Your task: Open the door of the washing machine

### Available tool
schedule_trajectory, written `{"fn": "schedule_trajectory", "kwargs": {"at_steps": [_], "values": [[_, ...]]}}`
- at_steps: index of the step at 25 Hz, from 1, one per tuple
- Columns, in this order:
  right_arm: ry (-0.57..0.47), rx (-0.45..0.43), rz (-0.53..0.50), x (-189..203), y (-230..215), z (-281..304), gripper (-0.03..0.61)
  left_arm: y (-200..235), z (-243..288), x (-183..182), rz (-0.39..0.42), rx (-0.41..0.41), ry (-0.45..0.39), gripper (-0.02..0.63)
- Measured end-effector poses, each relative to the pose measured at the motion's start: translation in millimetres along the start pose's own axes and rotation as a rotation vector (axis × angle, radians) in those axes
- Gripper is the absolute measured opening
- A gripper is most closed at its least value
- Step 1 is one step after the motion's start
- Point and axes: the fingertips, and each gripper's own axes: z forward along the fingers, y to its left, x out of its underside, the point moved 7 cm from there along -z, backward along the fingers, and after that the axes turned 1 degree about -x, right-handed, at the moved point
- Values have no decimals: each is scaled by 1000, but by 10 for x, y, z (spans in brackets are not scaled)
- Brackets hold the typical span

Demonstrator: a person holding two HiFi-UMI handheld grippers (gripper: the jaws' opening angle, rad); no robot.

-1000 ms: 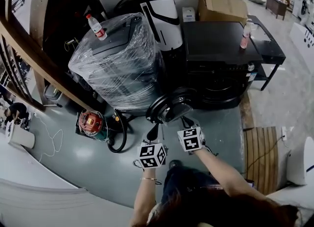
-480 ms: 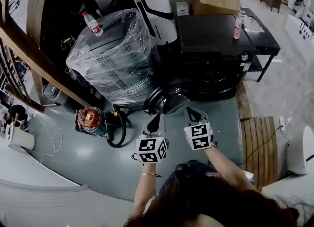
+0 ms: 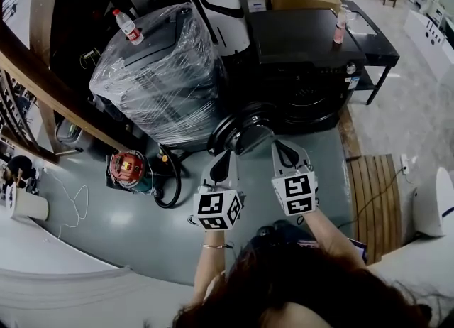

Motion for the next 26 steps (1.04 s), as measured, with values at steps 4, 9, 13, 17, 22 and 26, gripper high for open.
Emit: {"fn": "schedule_trajectory", "kwargs": {"at_steps": [4, 9, 13, 17, 22, 26], "values": [[-7, 20, -9, -43, 58, -6, -3, 77, -25, -8, 0, 10, -5, 14], [-3, 35, -11, -48, 94, 1, -3, 111, -9, -8, -4, 29, -7, 14], [2, 48, -12, -52, 92, 15, -3, 138, 20, -19, -8, 38, -8, 14], [7, 57, -9, -21, 78, 46, -3, 162, 54, -6, -11, 42, -8, 14], [16, 64, -4, 20, 28, 102, -3, 159, 120, 16, -20, 48, -5, 14], [17, 69, -9, 18, -27, 136, -3, 145, 166, 21, -26, 47, -6, 14]]}}
